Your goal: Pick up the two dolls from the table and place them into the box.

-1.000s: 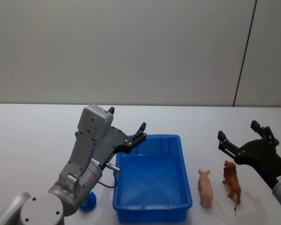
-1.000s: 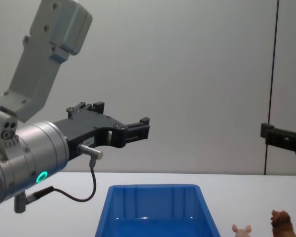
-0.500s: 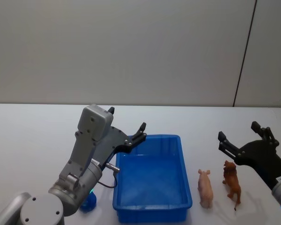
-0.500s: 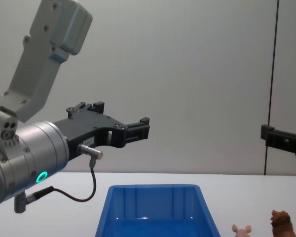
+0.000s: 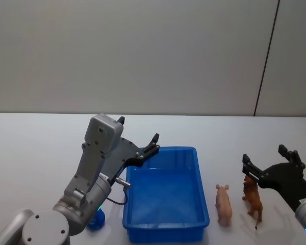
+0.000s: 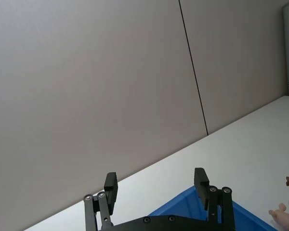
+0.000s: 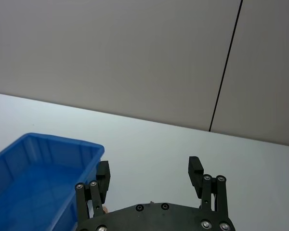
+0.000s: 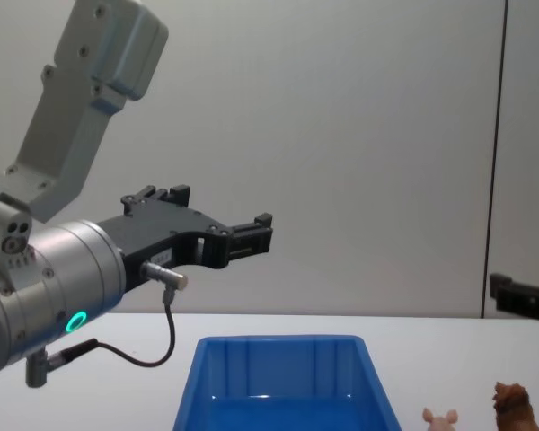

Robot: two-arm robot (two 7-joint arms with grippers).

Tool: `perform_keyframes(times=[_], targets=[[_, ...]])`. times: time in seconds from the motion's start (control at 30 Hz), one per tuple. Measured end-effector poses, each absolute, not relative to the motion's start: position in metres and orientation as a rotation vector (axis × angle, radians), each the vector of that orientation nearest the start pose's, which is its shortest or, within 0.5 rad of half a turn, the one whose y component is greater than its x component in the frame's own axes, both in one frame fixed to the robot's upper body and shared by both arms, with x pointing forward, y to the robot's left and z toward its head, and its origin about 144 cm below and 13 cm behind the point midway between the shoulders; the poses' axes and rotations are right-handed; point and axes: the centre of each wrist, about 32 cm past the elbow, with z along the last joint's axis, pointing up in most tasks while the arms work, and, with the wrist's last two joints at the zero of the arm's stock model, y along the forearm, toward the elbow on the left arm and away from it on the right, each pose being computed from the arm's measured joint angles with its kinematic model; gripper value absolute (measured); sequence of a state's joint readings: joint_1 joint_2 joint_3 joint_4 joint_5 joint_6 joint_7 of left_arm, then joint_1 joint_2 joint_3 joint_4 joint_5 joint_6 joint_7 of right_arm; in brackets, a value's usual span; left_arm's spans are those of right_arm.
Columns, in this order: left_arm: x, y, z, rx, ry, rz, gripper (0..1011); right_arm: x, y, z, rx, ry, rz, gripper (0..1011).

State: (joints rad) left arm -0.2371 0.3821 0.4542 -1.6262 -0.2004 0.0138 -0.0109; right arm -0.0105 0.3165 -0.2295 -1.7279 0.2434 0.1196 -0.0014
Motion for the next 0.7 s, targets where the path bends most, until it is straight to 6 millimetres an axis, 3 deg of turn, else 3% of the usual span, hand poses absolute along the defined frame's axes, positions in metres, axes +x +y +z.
perform_keyframes(times=[0.7], targets=[[0.492,0.198,1.204,0.061,-0.268,1.124,1001,0.46,-0.235,1.147,-0.253,0.105,-1.353,1001]])
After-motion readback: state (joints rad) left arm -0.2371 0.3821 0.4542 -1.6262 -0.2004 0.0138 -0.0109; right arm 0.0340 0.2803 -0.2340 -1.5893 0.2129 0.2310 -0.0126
